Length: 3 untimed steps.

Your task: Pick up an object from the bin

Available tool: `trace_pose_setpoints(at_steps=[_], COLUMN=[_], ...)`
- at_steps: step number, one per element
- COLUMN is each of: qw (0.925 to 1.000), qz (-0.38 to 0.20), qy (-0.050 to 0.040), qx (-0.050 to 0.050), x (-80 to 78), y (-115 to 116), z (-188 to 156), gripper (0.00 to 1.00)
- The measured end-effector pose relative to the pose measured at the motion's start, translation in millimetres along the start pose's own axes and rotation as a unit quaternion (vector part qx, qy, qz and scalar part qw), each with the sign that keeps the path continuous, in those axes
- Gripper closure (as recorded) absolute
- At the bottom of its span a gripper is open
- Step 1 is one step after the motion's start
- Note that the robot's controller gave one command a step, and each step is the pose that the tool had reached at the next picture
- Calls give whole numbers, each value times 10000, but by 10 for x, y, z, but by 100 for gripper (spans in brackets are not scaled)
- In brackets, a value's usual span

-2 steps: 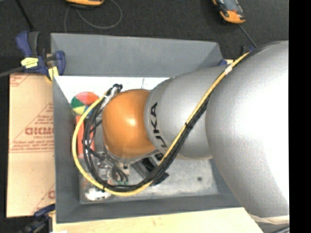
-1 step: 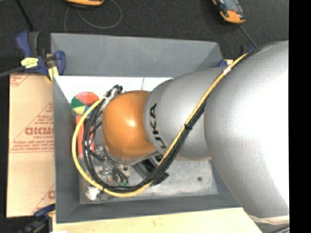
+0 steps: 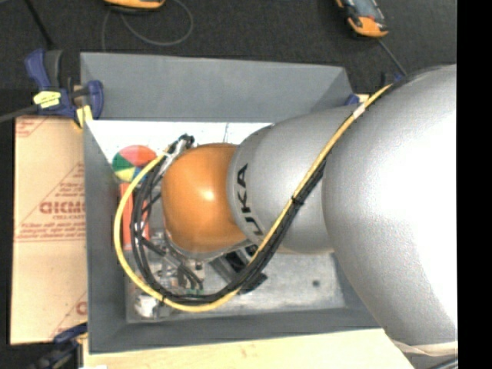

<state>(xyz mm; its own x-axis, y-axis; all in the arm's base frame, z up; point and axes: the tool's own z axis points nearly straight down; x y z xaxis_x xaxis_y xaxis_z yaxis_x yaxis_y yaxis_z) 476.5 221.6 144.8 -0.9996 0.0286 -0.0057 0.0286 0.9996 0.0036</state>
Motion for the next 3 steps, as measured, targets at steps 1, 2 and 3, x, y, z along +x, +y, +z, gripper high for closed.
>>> trace_pose_setpoints(at_steps=[1,2,3], qw=[9996,10000,9995], qz=[-272,28,302], qy=[-15,-49,-59], qx=[2,-9,21], x=[-39,-39,-54], y=[-40,-215,-81], z=[143,379,452], gripper=[0,0,100])
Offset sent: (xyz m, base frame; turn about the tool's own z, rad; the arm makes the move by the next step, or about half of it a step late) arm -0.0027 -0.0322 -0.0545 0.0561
